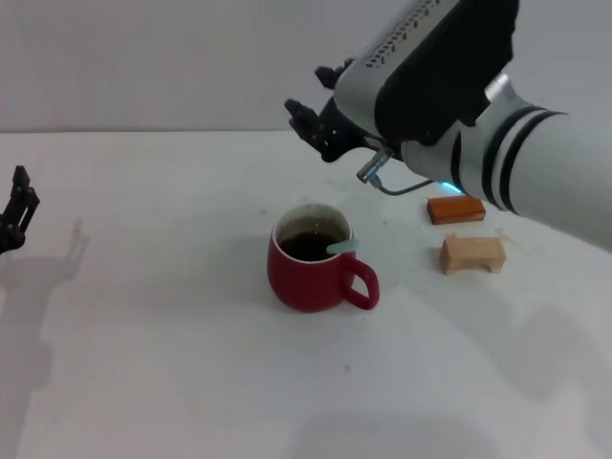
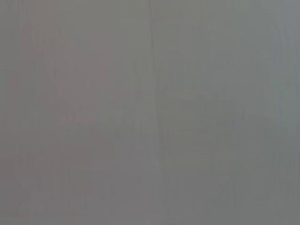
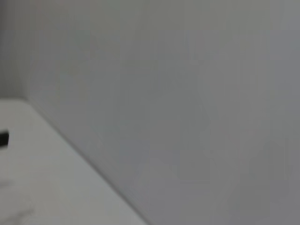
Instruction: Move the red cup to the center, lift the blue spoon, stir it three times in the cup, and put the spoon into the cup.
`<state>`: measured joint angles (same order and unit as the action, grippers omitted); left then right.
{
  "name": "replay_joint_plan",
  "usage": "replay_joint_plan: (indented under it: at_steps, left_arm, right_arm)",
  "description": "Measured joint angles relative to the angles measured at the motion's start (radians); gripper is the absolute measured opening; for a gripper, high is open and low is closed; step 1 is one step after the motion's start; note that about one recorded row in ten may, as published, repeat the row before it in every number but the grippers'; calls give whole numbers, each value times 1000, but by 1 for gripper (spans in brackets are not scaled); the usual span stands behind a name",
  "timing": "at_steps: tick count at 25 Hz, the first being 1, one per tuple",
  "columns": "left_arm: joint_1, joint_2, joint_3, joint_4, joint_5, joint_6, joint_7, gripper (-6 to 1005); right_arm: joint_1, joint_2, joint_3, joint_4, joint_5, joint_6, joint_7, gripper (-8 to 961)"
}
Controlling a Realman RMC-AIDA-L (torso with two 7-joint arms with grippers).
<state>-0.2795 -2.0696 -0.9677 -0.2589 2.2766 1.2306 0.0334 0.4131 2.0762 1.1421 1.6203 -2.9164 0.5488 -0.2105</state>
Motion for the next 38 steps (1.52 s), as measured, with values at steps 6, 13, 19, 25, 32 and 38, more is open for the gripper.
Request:
replay_joint_plan:
  at_steps: [6, 13, 19, 25, 32, 38]
  left_arm:
    - [14, 1, -1, -1, 0, 10, -2, 840]
    - [35, 1, -16, -2, -2, 26, -3, 840]
    - [39, 0, -29, -2, -2, 27, -4, 840]
    - [39, 0, -34, -2, -2, 27, -4, 840]
    - [40, 0, -41, 0, -2, 27, -4, 840]
    - [40, 0, -39, 0, -2, 27, -4, 840]
  right_arm:
    - [-86, -1, -9, -6, -1, -186, -1, 472]
    - [-244, 1, -46, -42, -1, -544, -105, 481]
    - [-314, 4, -80, -231, 0, -1050, -121, 489]
    - [-322, 9, -89, -483, 130, -1444, -130, 497]
    - [-340, 0, -89, -605, 281, -1533, -122, 507]
    - [-373, 4, -104, -680, 379, -1567, -106, 616]
